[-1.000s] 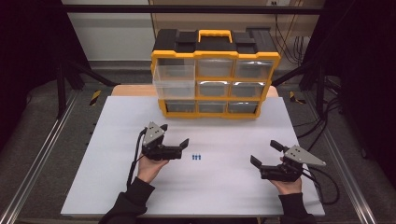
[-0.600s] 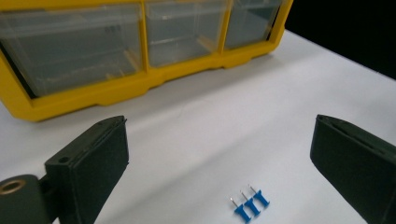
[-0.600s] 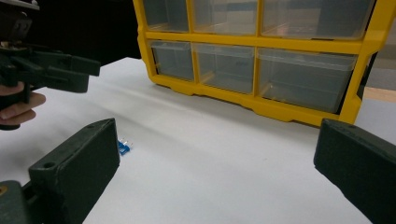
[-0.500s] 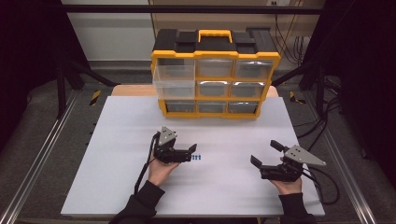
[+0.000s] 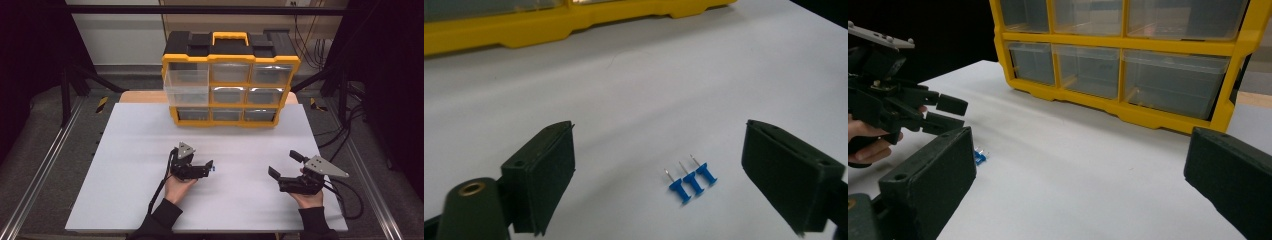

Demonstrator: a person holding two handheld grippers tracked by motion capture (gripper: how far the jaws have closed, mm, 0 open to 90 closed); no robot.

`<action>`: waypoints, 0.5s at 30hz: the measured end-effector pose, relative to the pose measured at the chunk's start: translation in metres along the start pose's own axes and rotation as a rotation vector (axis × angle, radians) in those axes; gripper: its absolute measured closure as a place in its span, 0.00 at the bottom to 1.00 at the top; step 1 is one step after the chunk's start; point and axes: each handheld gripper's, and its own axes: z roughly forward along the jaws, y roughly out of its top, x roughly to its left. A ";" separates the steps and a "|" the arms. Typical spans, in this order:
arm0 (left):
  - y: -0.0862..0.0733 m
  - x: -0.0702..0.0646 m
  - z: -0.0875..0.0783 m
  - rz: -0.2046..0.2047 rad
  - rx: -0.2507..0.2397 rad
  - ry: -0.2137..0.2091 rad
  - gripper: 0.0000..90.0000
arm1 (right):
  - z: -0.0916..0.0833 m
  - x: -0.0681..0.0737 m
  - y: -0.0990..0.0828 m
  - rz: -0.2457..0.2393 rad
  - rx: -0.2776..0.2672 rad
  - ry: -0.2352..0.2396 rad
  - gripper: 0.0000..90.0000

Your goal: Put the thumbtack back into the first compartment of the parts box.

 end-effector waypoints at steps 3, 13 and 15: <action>-0.002 -0.001 0.001 0.001 0.023 0.013 0.20 | 0.000 0.000 0.000 0.002 0.000 -0.001 0.01; -0.009 -0.005 0.003 -0.024 0.047 0.008 0.40 | 0.000 0.000 0.000 0.005 0.002 0.001 0.01; -0.010 -0.007 0.004 -0.024 0.054 0.015 0.42 | 0.000 0.000 0.000 0.006 0.003 0.001 0.01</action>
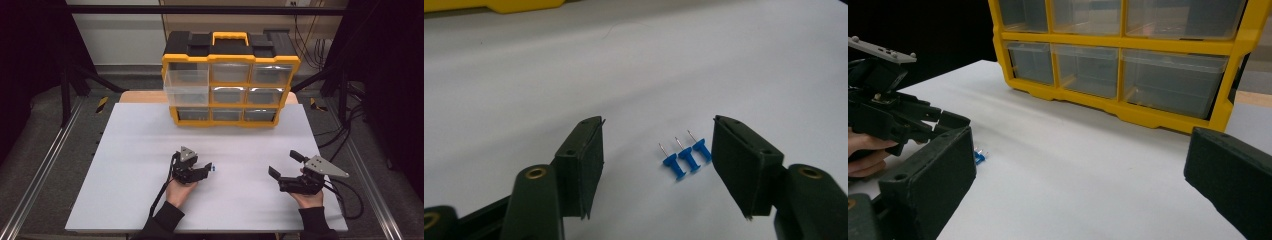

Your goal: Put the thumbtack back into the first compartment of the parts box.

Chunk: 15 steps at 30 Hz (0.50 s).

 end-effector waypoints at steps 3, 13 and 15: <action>-0.002 -0.001 0.001 -0.007 0.008 -0.002 0.48 | 0.000 0.000 0.000 0.000 0.000 0.000 0.01; -0.004 -0.005 0.006 -0.010 0.035 -0.002 0.64 | 0.000 0.000 0.000 0.004 0.005 -0.003 0.01; -0.004 -0.006 0.007 -0.011 0.037 0.000 0.67 | 0.000 0.000 0.000 0.004 0.003 -0.003 0.01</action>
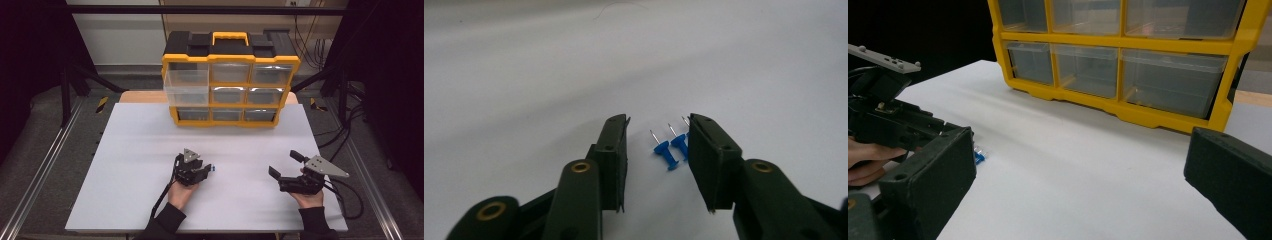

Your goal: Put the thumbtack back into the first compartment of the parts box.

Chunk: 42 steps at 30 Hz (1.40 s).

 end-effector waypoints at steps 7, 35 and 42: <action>0.000 -0.002 0.002 0.005 0.006 0.012 0.77 | 0.000 0.000 0.000 0.002 0.002 -0.002 0.01; 0.000 -0.014 0.004 0.083 0.032 0.066 0.92 | -0.001 0.000 0.001 0.008 0.001 -0.003 0.01; 0.000 -0.013 0.003 0.099 0.040 0.063 0.94 | -0.001 0.000 0.001 0.008 0.001 -0.002 0.01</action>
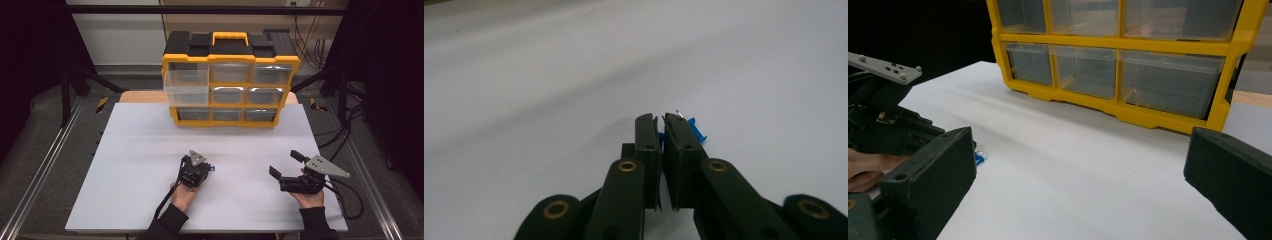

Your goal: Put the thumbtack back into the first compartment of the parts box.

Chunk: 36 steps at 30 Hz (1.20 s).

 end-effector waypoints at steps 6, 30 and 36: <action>0.000 0.001 0.000 -0.002 -0.009 -0.005 0.94 | 0.001 0.000 0.000 -0.009 -0.003 0.002 0.01; 0.044 0.021 -0.070 0.008 -0.177 -0.056 0.94 | 0.000 -0.001 0.000 -0.013 0.004 0.006 0.01; 0.058 0.029 -0.096 0.046 -0.206 -0.061 0.94 | 0.000 -0.001 0.000 -0.018 0.002 0.006 0.01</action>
